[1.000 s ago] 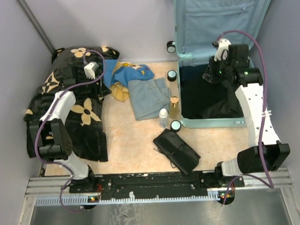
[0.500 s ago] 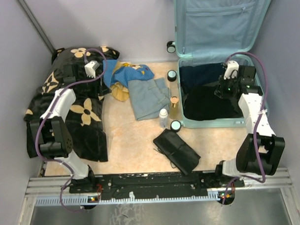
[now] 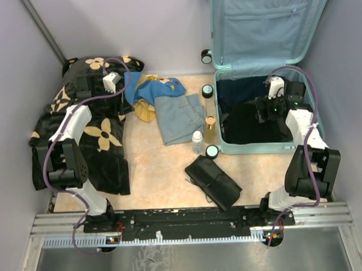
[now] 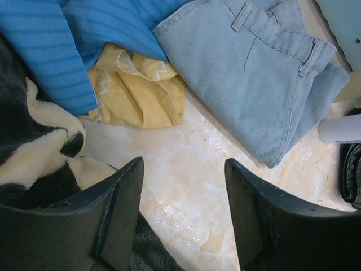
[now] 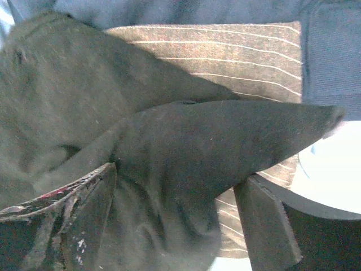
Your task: Pack the luggage
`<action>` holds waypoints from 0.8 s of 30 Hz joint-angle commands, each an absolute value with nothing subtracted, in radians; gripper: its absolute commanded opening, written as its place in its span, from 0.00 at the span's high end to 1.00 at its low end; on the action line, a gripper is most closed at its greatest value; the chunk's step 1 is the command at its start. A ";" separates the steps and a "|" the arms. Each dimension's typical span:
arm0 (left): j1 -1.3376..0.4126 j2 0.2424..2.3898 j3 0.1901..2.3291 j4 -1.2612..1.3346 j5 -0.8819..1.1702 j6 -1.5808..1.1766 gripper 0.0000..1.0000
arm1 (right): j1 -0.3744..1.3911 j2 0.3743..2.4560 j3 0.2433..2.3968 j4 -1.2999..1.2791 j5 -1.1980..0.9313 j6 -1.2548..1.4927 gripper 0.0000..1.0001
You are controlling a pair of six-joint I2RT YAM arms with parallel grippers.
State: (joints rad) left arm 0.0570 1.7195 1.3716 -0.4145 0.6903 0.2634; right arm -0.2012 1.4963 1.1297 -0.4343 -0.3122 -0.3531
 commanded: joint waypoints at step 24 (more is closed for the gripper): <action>-0.158 1.673 1.423 -0.613 0.774 0.595 0.11 | -0.065 1.552 1.184 -0.709 -0.643 -0.754 0.26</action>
State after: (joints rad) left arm -0.0700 1.6730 1.4441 -0.5774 0.8246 0.5026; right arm -0.0559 1.5070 1.2659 -0.8227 -0.6537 -0.7067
